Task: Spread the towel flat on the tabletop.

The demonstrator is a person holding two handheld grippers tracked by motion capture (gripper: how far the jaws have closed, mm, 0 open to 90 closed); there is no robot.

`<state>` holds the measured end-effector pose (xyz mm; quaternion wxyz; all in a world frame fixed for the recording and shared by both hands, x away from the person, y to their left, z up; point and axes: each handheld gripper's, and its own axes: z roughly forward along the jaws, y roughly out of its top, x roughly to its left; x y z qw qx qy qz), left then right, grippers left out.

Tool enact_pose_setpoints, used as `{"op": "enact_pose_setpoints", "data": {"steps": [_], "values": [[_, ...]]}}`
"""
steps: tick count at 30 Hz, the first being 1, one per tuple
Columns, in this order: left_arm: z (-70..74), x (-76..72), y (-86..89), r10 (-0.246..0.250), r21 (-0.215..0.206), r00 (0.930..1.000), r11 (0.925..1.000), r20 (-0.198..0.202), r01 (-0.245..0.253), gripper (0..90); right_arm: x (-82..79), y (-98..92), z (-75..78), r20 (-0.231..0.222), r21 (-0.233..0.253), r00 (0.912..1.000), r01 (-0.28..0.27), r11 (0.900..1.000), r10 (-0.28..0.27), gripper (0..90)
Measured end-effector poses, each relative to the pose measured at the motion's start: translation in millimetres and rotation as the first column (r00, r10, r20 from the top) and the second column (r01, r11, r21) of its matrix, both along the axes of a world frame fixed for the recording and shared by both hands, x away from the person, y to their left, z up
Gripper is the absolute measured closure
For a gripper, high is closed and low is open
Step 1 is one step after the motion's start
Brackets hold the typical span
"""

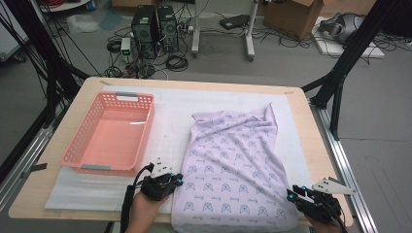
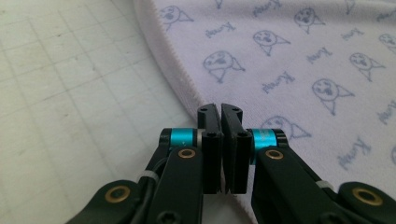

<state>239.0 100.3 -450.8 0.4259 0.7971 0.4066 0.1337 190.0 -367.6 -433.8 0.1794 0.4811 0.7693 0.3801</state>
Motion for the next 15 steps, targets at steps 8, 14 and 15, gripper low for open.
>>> {"op": "enact_pose_setpoints", "data": {"steps": [8,14,15], "values": [[4.2,-40.7,40.8,0.018,0.001,0.9998,0.9998,-0.012,-0.018,87.3,28.8,14.4,-4.5,-0.015,0.009,0.9998,0.01,1.0,-0.01,65.6],[0.8,-57.8,48.1,0.004,-0.021,0.9997,0.9998,-0.022,-0.005,85.5,42.1,36.5,-10.4,-0.039,0.007,0.9987,-0.034,0.999,0.034,66.9],[0.3,-56.7,47.6,0.005,-0.022,0.9998,0.9998,-0.021,-0.005,82.4,43.1,41.1,-11.7,-0.055,-0.003,0.9974,-0.047,0.999,0.047,70.9]]}}
